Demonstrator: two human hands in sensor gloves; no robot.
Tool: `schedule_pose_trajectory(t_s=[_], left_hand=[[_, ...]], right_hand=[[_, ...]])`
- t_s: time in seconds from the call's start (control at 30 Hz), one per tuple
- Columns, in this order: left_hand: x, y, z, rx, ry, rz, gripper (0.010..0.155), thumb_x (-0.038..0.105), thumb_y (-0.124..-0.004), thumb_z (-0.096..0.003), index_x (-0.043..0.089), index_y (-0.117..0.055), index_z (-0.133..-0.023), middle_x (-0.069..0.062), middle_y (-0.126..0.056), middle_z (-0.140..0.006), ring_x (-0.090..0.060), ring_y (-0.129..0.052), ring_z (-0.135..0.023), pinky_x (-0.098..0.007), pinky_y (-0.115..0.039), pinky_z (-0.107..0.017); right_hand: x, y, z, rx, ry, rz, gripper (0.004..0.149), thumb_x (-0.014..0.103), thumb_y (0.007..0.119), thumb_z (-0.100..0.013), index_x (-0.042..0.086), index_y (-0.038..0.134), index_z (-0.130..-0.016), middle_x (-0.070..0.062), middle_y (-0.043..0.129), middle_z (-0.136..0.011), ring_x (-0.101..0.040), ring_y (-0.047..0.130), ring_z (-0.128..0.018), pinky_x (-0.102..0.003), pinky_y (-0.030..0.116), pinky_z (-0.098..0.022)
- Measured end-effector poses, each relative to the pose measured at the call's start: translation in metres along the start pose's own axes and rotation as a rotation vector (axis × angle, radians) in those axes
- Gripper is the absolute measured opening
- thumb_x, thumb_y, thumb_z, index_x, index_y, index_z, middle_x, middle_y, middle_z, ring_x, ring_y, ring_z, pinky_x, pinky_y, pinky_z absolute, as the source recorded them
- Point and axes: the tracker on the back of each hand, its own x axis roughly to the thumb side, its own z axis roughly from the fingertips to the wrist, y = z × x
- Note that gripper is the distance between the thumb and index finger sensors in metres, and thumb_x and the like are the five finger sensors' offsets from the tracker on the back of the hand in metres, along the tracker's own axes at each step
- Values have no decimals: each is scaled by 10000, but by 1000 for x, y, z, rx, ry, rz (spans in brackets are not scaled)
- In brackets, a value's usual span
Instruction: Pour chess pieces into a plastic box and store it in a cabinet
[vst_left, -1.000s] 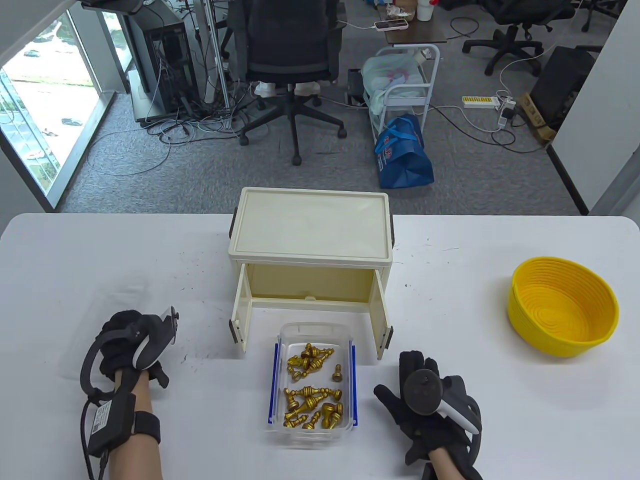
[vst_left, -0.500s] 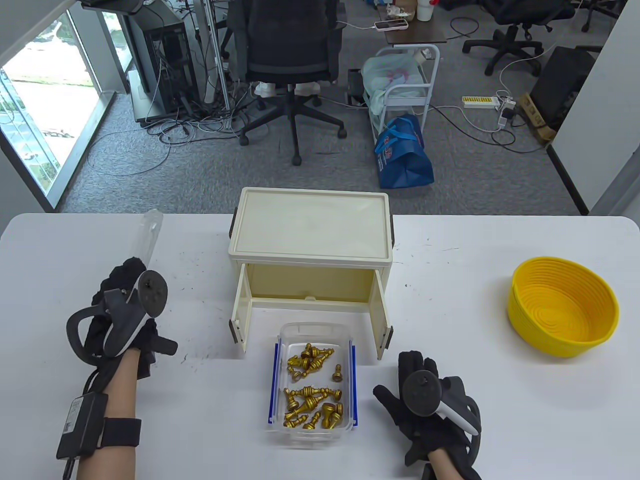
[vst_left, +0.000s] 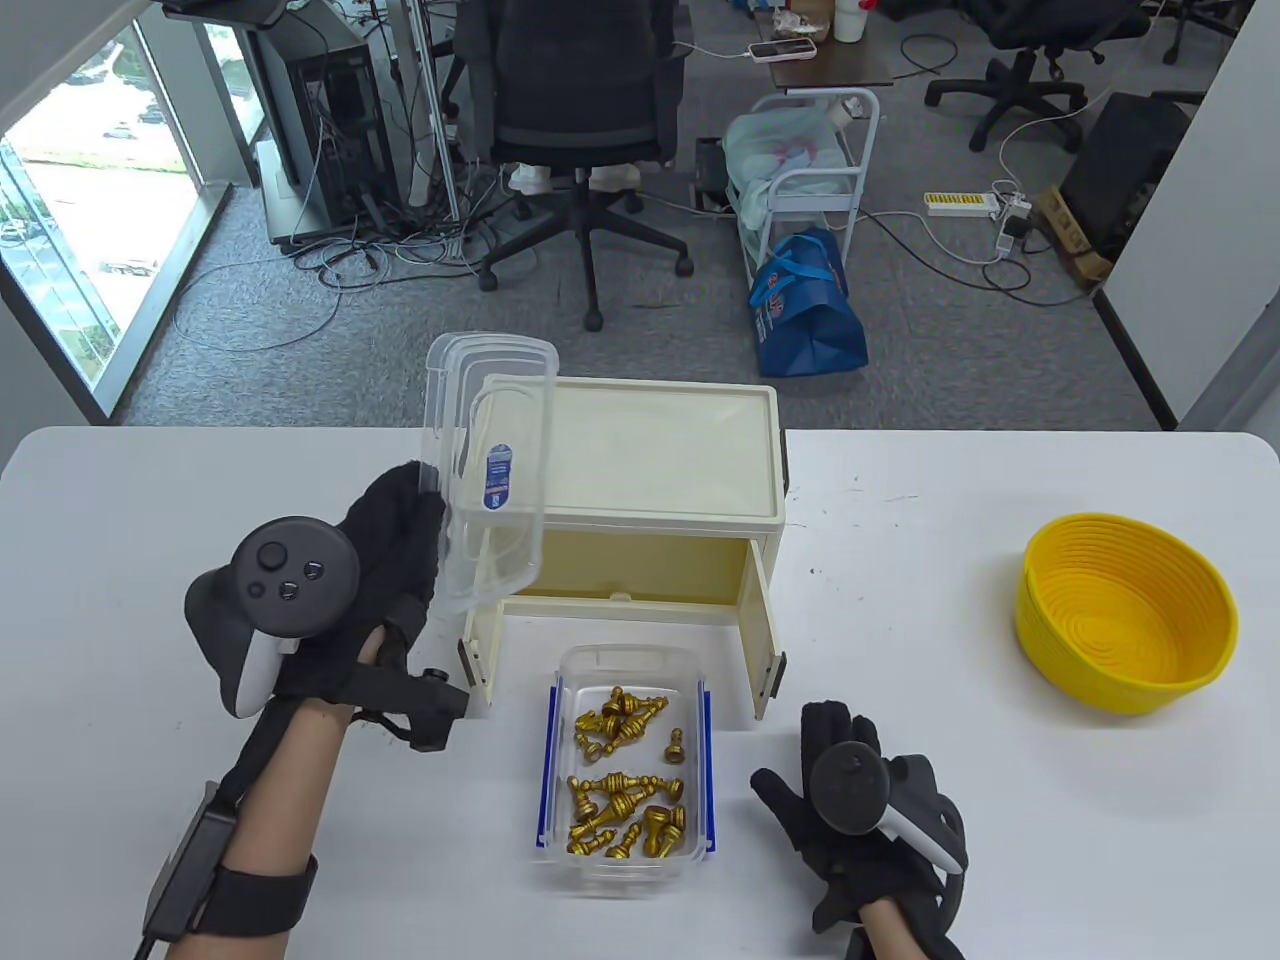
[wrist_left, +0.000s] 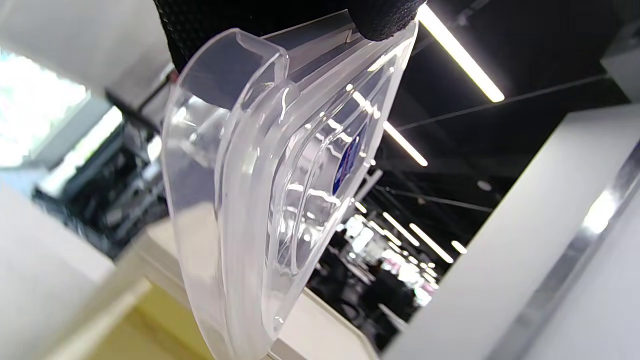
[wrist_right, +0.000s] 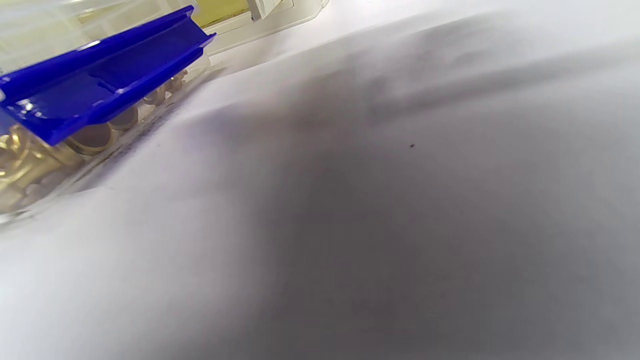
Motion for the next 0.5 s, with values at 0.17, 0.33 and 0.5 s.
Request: schedule_pose_trajectory(t_s=[0.17, 0.33, 0.5], left_hand=[[-15, -26, 5, -214, 77, 342, 467, 253, -605, -689, 24, -657, -1094, -177, -890, -897, -244, -982, -648, -362, -902, -467], [-40, -59, 19, -369, 137, 521, 477, 237, -596, -691, -4, -631, -1102, -188, -884, -896, -249, -979, -646, -364, -902, -467], [-64, -90, 40, -456, 205, 591, 493, 224, -587, -691, -32, -597, -1112, -197, -878, -895, -251, -978, -643, -365, -902, -464]], right_hand=[[-1, 0, 0, 0, 4, -7, 849, 603, 535, -629, 64, 127, -1141, -265, 176, -1194, -578, 252, -1054, -703, 375, -709], [-2, -1, 1, 6, 6, -6, 846, 602, 534, -630, 66, 127, -1141, -261, 178, -1195, -577, 253, -1054, -702, 375, -710], [-2, -1, 1, 7, 7, -6, 848, 603, 533, -629, 64, 125, -1141, -265, 178, -1194, -576, 254, -1055, -702, 375, -710]])
